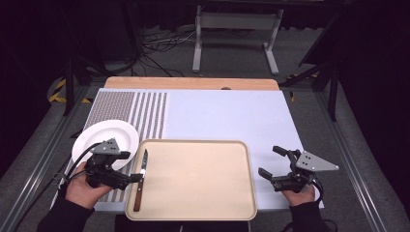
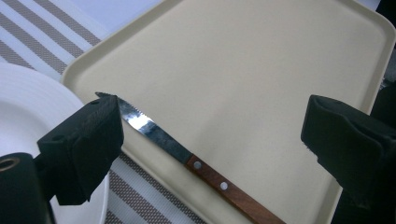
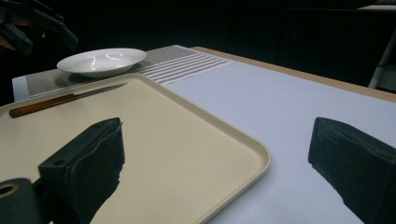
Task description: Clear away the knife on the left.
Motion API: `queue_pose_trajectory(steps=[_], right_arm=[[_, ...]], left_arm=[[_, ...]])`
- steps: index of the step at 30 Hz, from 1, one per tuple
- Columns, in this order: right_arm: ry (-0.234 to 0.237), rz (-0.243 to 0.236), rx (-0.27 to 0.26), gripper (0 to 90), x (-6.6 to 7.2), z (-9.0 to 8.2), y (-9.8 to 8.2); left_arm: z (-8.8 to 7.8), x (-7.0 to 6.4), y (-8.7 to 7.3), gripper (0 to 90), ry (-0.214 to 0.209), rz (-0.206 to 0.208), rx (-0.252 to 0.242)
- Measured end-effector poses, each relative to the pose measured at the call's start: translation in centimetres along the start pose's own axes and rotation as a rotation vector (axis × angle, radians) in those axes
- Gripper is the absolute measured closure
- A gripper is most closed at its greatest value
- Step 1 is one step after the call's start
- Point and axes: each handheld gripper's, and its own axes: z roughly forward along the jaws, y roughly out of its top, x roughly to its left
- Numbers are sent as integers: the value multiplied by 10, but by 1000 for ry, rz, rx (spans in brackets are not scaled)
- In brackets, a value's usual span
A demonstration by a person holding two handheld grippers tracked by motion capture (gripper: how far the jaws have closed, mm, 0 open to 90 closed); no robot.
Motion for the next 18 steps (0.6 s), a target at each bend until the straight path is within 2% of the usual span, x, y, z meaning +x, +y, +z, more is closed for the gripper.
queue_pose_trajectory(steps=[6, 9, 13, 18], right_arm=[[-1, 1, -1, 43, 0, 0, 0], [-1, 1, -2, 43, 0, 0, 0], [-2, 1, -2, 42, 0, 0, 0], [-5, 2, -6, 39, 0, -1, 0]], left_arm=[[-12, 4, -9, 29, 21, 26, -104], [-15, 6, -12, 30, 28, 8, -105], [-20, 12, -21, 31, 44, 9, -179], [-21, 14, -35, 32, 56, 50, -267]])
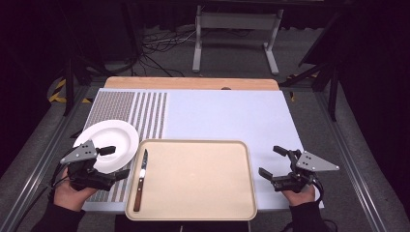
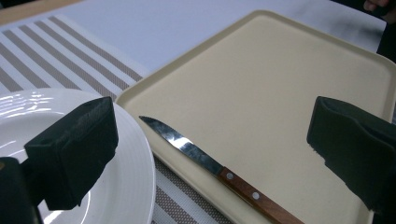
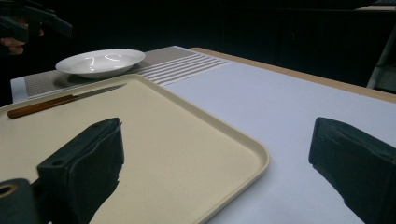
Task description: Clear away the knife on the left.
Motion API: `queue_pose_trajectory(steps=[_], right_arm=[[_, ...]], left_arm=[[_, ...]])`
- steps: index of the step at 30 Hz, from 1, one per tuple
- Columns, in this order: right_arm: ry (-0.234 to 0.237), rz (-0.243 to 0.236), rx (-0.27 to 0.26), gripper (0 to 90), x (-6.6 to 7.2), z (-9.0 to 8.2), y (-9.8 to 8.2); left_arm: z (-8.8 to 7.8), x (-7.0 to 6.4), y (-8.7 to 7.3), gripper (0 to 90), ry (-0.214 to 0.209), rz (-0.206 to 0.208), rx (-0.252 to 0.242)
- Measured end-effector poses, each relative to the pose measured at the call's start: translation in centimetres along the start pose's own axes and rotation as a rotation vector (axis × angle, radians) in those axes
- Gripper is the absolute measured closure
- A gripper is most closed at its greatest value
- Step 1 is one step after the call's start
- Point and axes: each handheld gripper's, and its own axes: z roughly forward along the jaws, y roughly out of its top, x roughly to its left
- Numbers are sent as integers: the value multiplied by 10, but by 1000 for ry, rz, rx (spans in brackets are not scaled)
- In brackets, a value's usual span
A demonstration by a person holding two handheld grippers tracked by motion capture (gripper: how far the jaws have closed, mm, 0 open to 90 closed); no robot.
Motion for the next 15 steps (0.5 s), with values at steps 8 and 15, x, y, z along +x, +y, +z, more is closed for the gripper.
queue_pose_trajectory(steps=[8, 15], right_arm=[[0, -2, -1, 38, 0, 0, 0], [1, -5, 0, 38, 1, 0, 0]], left_arm=[[-12, 7, -23, 26, 13, 19, -176], [-18, 14, -40, 22, 17, 4, -257]])
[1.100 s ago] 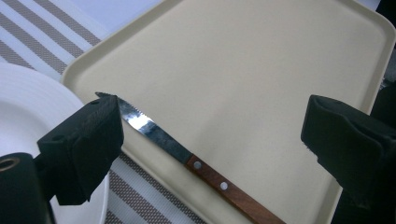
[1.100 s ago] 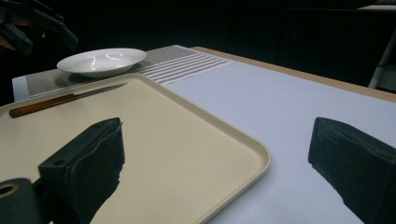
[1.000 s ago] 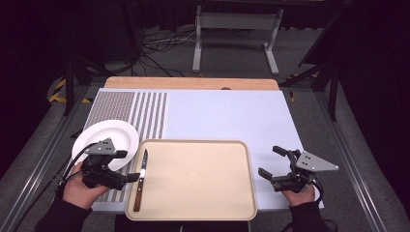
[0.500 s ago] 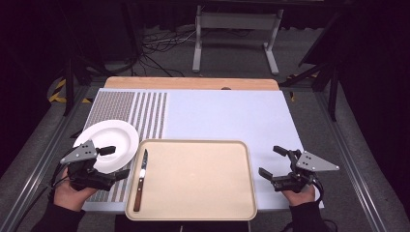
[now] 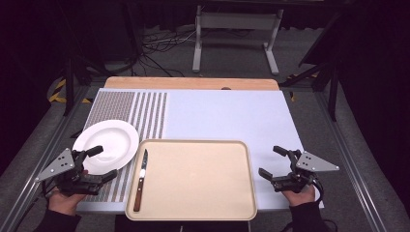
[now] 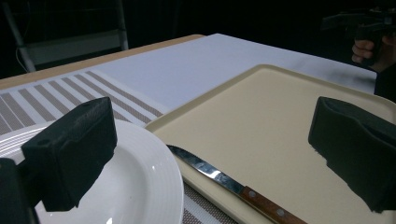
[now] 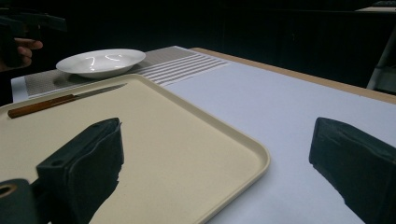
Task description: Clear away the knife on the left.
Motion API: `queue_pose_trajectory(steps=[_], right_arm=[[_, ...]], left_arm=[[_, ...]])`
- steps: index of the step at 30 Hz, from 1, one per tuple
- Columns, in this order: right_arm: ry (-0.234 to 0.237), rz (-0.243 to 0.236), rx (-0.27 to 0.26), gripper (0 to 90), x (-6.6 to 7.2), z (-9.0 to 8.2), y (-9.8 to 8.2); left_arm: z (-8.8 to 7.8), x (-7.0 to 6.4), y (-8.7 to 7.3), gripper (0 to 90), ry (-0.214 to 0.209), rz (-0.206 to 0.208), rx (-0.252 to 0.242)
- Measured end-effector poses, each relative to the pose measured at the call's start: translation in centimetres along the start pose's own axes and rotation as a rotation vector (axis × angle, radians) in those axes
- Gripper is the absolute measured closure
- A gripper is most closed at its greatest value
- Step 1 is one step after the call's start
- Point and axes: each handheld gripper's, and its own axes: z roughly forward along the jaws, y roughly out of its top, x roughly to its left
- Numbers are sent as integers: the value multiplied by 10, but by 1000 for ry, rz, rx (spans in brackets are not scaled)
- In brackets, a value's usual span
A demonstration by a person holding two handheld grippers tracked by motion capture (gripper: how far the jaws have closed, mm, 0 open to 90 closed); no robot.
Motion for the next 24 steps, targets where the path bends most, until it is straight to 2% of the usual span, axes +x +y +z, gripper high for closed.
queue_pose_trajectory(steps=[4, 6, 7, 15, 19, 24], right_arm=[[0, 1, 1, 38, 0, 0, 0], [0, 0, 0, 38, 0, 0, 0], [0, 0, 0, 38, 0, 0, 0], [-4, 2, -4, 37, -1, -1, -1], [-5, 2, -6, 35, -2, -1, -2], [-5, 3, -3, 34, -3, -1, -3]], left_arm=[[-3, 5, -6, 19, 3, -2, -23], [-6, 9, -11, 19, 13, -12, -58], [-6, 10, -13, 17, 7, -22, -58], [-11, 19, -27, 9, 41, -8, -70], [-17, 22, -35, 8, 45, -21, -51], [-21, 26, -41, 8, 57, -45, -63]])
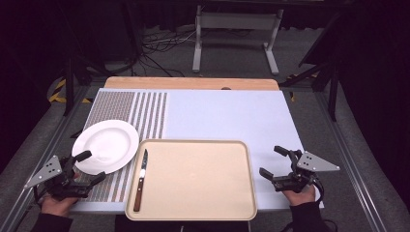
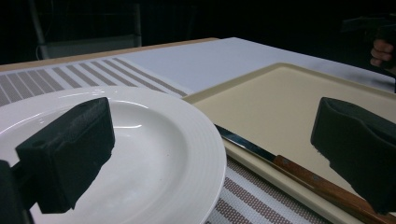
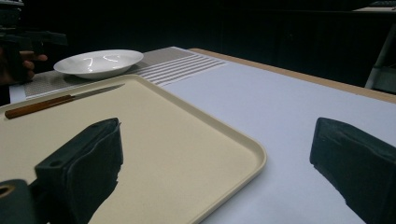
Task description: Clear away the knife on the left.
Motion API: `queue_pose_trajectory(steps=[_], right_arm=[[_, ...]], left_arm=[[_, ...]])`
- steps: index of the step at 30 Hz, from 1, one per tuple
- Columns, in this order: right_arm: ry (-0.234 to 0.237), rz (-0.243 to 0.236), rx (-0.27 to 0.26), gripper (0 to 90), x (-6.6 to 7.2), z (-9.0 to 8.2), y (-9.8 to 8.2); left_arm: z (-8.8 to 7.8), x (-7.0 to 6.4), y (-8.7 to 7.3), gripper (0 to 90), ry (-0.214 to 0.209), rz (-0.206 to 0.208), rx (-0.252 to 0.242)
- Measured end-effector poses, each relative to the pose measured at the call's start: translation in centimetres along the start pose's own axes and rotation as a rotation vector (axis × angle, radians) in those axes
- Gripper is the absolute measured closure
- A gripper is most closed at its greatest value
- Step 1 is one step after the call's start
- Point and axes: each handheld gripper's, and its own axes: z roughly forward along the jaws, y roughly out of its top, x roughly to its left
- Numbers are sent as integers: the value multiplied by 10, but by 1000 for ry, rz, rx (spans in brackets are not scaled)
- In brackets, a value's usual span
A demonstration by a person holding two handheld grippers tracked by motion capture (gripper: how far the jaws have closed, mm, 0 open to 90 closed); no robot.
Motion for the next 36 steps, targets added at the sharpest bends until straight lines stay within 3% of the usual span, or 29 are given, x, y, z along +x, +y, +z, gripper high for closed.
queue_pose_trajectory(steps=[3, 6, 36], right_arm=[[0, 7, 7, 34, 0, 1, -1], [1, 9, 14, 34, -2, 2, -2], [1, 17, 17, 34, -3, 2, -3]], left_arm=[[3, 1, -3, 8, -2, -6, 3], [6, 3, -6, 6, -26, -29, 36], [9, -2, -5, 5, -25, -44, 32]])
